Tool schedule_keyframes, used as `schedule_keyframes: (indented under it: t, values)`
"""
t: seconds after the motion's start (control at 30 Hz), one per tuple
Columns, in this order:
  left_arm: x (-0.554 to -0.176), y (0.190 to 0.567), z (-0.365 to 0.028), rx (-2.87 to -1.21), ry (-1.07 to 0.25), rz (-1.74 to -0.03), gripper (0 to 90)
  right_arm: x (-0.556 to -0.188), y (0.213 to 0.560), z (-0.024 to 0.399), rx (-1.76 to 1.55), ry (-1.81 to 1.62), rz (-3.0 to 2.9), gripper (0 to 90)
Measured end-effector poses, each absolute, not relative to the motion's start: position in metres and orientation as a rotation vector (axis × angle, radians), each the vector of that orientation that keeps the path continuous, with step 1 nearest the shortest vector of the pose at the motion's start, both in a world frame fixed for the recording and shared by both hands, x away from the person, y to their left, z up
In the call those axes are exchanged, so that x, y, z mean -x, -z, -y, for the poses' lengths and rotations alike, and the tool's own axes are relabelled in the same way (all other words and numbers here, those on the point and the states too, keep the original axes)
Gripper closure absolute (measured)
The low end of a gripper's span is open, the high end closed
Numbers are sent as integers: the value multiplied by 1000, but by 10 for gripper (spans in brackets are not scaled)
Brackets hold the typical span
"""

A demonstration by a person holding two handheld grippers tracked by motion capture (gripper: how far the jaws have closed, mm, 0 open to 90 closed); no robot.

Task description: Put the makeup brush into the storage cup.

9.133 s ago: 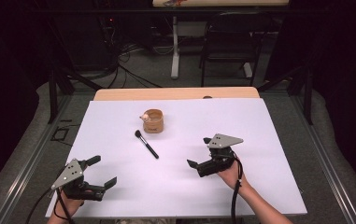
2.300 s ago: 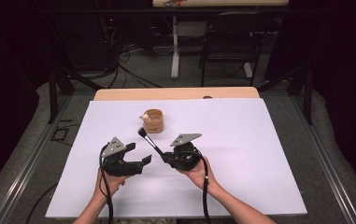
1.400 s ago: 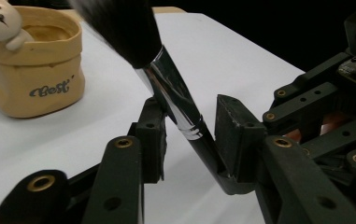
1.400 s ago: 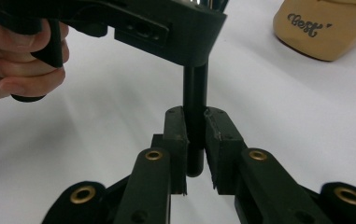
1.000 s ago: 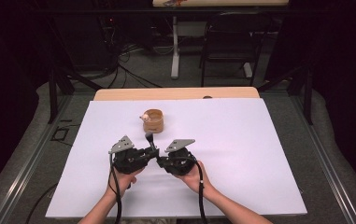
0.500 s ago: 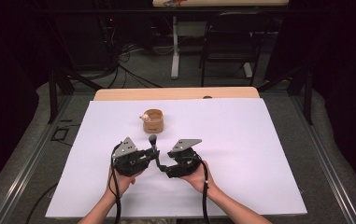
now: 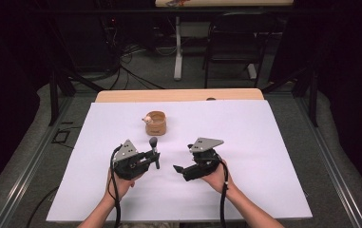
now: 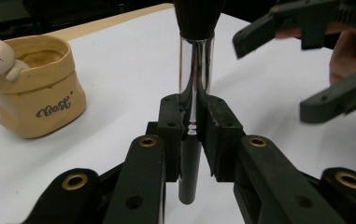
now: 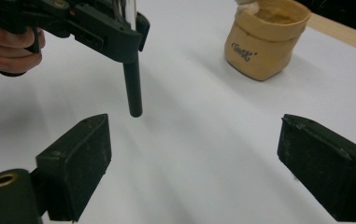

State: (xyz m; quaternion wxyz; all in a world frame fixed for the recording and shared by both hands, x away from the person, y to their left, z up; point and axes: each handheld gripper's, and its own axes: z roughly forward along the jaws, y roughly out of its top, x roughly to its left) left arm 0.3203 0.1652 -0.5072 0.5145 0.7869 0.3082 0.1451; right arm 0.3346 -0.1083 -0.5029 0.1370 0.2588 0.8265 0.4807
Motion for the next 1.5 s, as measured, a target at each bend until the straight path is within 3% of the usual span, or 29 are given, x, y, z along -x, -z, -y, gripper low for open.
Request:
schedule_keyframes:
  t: [0.5, 1.5]
  values:
    - [-322, 506, -169, -1879, -358, -746, 779, -314, 493, 167, -751, -1502, -2299, 0]
    - [-328, 508, -175, -1894, -380, -755, 780, -273, 520, 266, -733, -1523, -2129, 0]
